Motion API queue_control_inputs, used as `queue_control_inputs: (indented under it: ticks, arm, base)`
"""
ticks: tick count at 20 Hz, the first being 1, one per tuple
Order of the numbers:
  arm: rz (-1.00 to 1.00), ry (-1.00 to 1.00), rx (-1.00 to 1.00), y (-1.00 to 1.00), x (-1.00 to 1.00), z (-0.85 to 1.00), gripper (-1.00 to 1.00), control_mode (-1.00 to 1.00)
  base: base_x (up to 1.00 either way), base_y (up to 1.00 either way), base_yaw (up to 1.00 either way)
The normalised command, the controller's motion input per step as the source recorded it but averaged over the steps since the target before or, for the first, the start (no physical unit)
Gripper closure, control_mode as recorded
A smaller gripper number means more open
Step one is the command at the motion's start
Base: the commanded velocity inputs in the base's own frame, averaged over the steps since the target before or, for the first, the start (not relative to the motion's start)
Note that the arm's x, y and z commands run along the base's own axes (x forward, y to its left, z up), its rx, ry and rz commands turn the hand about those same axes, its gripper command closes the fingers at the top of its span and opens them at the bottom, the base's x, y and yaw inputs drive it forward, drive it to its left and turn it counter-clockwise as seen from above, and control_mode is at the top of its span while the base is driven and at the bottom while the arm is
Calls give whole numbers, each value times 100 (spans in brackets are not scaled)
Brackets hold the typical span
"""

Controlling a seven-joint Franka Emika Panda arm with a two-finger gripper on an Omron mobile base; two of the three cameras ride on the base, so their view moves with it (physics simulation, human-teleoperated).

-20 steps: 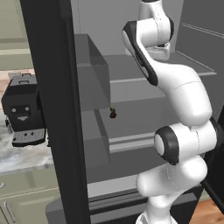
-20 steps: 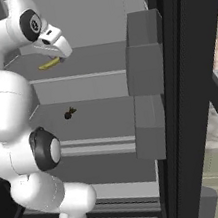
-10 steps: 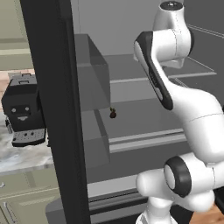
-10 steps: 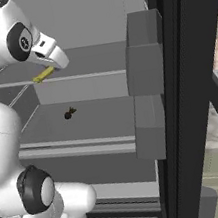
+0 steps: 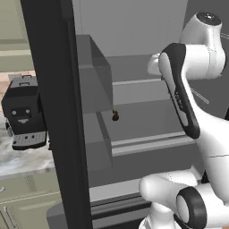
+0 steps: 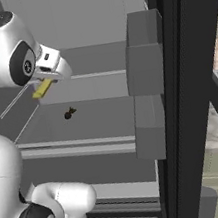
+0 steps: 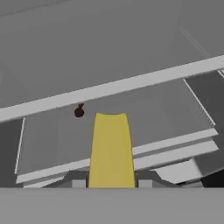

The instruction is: Retrieve the butter from the fridge and place it on a plate on the dining table. Then retrieve the butter knife by the fridge and place it near the plate.

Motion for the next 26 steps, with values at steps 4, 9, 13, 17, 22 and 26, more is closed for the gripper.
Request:
queue_control_inputs:
  ticks: [4,9,13,17,22,26]
  arm:
    - [31,1,0,0,-79,0,100,-100]
    - [19,0,-1,0,-99,-3,100,-100]
    - [2,0,-5,0,-85,-31,100,-100]
    - [-11,0,-4,0,-60,-39,100,-100]
    - [-22,2,0,0,-24,-40,100,-100]
    - [-22,0,0,0,-7,-43,100,-100]
  base:
    - [0,0,0]
    - [0,0,0]
    - [0,0,0]
    - [0,0,0]
    - [0,0,0]
    - [0,0,0]
